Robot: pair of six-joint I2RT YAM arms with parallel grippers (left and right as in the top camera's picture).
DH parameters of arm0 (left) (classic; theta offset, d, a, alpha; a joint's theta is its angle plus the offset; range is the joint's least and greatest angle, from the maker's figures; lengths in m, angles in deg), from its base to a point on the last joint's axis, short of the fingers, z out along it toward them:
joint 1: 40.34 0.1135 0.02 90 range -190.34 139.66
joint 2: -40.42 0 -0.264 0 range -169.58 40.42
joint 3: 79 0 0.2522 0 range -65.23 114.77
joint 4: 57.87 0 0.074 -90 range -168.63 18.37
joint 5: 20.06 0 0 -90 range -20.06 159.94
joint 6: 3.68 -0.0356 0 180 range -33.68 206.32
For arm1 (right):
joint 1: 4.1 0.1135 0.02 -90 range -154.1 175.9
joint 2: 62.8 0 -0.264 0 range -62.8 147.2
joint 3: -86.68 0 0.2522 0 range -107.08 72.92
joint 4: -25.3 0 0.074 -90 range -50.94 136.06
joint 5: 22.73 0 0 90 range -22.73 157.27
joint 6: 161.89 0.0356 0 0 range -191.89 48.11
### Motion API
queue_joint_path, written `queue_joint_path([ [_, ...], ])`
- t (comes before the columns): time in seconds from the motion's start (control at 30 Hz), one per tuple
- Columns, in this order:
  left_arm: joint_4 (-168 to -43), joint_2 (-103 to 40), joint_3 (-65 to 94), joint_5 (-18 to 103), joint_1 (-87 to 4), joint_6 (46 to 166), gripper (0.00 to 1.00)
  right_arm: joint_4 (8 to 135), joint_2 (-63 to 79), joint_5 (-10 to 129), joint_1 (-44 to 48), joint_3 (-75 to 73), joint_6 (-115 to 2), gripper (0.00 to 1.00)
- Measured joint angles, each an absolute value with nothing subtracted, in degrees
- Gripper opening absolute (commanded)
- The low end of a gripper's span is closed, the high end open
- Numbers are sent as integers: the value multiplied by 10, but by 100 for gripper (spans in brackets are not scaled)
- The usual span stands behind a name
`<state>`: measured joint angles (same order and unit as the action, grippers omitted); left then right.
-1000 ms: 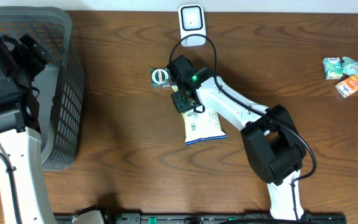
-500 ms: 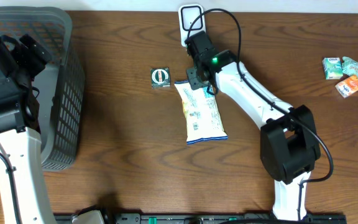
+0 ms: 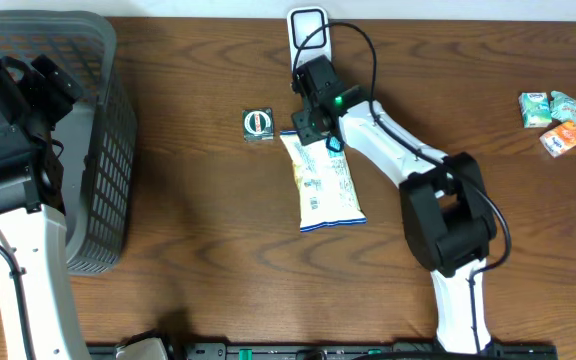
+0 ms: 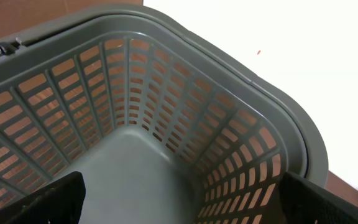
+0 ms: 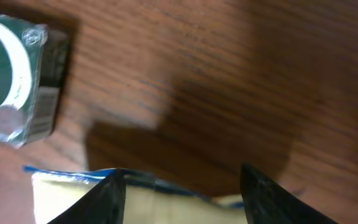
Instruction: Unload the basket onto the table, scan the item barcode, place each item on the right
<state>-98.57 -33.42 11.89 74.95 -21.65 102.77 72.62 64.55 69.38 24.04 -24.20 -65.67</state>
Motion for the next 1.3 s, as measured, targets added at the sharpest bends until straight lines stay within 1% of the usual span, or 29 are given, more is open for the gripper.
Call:
queue_joint_path([
  [0.13,-985,-334,119,750,-216,1028,98,711,649,691,231,-242,-661,60],
  [0.23,-985,-334,119,749,-216,1028,98,719,649,691,219,-242,-662,58],
  [0.37,-986,-334,119,749,-216,1028,98,782,649,691,203,-243,-666,48],
  [0.53,-985,-334,119,750,-216,1028,98,897,649,690,188,-244,-669,31],
  [0.6,-986,-334,119,750,-216,1028,98,948,649,690,184,-244,-669,29],
  [0.77,-986,-334,119,750,-216,1028,98,1059,649,692,182,-244,-662,35],
  [0.87,-985,-334,119,750,-216,1028,98,1106,644,694,182,-244,-657,41],
  [0.9,-985,-334,119,749,-216,1028,98,1116,639,696,182,-244,-657,51],
  [0.93,-986,-334,119,749,-216,1028,98,1120,633,699,182,-244,-655,56],
  [1.0,-985,-334,119,750,-216,1028,98,1129,613,702,182,-244,-654,62],
  [1.03,-985,-334,119,749,-216,1028,98,1131,602,703,182,-244,-653,62],
  [1.1,-985,-334,119,750,-216,1028,98,1135,571,701,182,-244,-654,57],
  [1.13,-986,-334,119,749,-216,1028,98,1136,557,695,182,-244,-655,52],
  [1.2,-985,-334,119,749,-216,1028,98,1142,527,671,182,-244,-656,33],
  [1.27,-986,-334,119,750,-216,1028,98,1150,503,637,182,-244,-662,16],
  [1.3,-985,-334,119,749,-216,1028,98,1155,492,614,184,-244,-667,11],
])
